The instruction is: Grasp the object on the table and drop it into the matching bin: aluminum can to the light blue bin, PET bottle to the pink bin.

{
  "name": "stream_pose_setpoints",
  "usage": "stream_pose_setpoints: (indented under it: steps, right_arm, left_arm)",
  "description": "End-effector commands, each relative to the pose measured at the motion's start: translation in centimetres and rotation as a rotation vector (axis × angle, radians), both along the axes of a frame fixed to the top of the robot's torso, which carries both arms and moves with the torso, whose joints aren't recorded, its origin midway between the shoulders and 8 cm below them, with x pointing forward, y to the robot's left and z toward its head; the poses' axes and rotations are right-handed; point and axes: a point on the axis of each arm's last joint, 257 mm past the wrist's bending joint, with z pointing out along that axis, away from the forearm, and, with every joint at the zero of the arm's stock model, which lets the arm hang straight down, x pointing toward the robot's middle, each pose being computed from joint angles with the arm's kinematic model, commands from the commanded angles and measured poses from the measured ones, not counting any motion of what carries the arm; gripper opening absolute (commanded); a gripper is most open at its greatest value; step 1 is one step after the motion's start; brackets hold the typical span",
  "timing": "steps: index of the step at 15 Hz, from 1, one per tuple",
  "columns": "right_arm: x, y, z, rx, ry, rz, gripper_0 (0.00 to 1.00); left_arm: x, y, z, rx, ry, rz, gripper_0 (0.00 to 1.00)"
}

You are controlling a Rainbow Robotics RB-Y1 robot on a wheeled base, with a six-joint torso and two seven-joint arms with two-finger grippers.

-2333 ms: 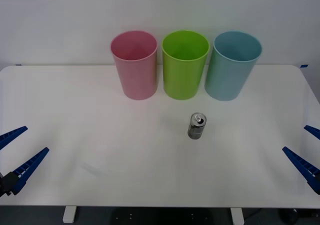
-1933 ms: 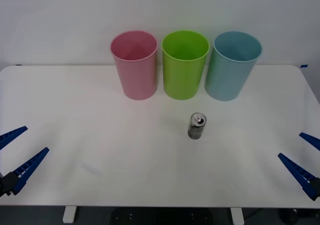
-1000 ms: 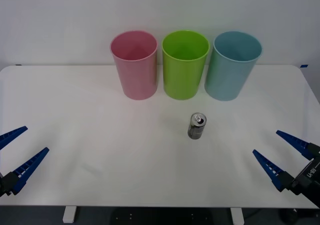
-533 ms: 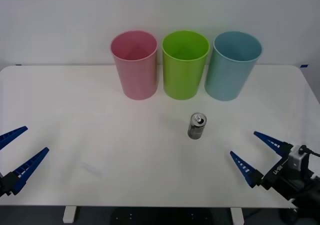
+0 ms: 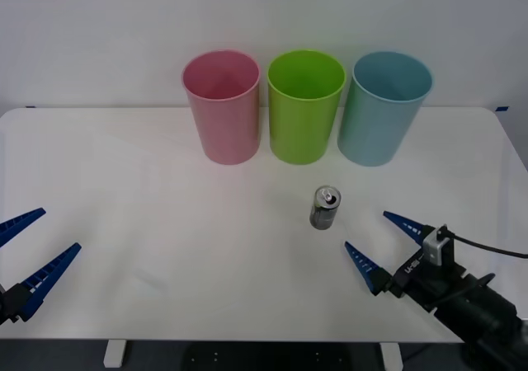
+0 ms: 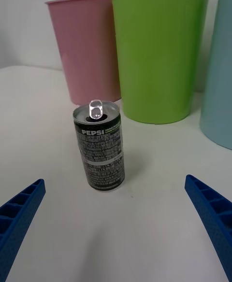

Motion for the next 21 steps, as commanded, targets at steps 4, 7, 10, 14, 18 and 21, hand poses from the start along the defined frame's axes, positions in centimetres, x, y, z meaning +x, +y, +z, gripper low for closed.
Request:
stream_pose_setpoints:
  steps: [4,7,10,14,18,21]
  right_arm:
    - [1.7,2.9,-0.5,-0.017,0.002,-0.02,1.0]
    - [3.0,4.6,-1.2,-0.014,0.008,-0.014,1.0]
    - [4.7,5.8,-1.4,-0.021,0.005,-0.028,1.0]
    - [6.6,7.3,-2.1,-0.033,0.011,-0.036,1.0]
    - [8.3,8.0,-2.6,-0.049,0.019,-0.035,1.0]
    - [9.0,8.5,-2.5,-0.053,0.018,-0.048,1.0]
  left_arm:
    - [0.0,0.0,0.0,0.0,0.0,0.0,1.0]
    - [0.0,0.0,0.0,0.0,0.0,0.0,1.0]
    - [0.0,0.0,0.0,0.0,0.0,0.0,1.0]
    - [0.0,0.0,0.0,0.0,0.0,0.0,1.0]
    - [0.0,0.0,0.0,0.0,0.0,0.0,1.0]
    - [0.0,0.0,0.0,0.0,0.0,0.0,1.0]
